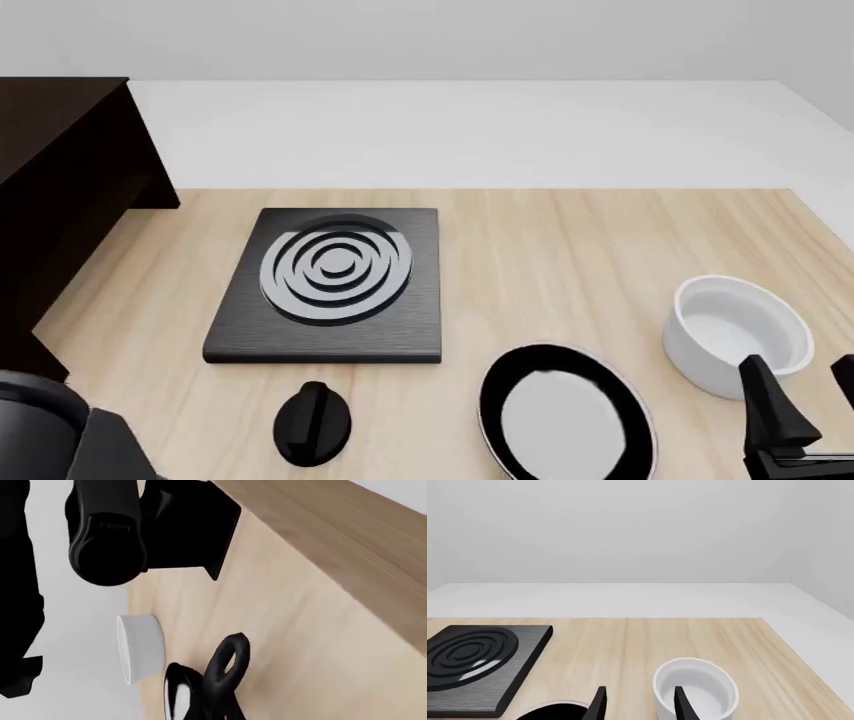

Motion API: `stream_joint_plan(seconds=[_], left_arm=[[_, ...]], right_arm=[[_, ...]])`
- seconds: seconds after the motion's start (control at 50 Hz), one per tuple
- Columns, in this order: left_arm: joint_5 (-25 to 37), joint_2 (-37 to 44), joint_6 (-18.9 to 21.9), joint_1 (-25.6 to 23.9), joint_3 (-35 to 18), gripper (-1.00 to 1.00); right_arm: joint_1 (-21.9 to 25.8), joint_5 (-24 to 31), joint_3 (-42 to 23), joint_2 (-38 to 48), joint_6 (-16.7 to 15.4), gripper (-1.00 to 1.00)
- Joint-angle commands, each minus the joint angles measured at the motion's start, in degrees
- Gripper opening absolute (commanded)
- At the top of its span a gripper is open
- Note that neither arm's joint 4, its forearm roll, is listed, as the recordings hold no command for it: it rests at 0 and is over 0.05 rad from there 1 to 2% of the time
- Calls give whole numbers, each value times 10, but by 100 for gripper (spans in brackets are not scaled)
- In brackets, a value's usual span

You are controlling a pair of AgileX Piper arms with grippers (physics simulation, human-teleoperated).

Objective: Put the frying pan under the cabinet shelf.

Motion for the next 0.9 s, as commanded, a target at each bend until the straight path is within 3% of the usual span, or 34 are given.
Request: stream_joint_plan(seconds=[0.02,0.4,0.76,0.9], left_arm=[[40,-67,42,11,14,-100],[55,-160,95,30,4,-100],[57,-222,86,74,-18,-100],[42,-257,83,96,-2,-100]], right_arm=[[0,0,0,0,0,100],[0,0,0,0,0,100],[0,0,0,0,0,100],[0,0,0,0,0,100]])
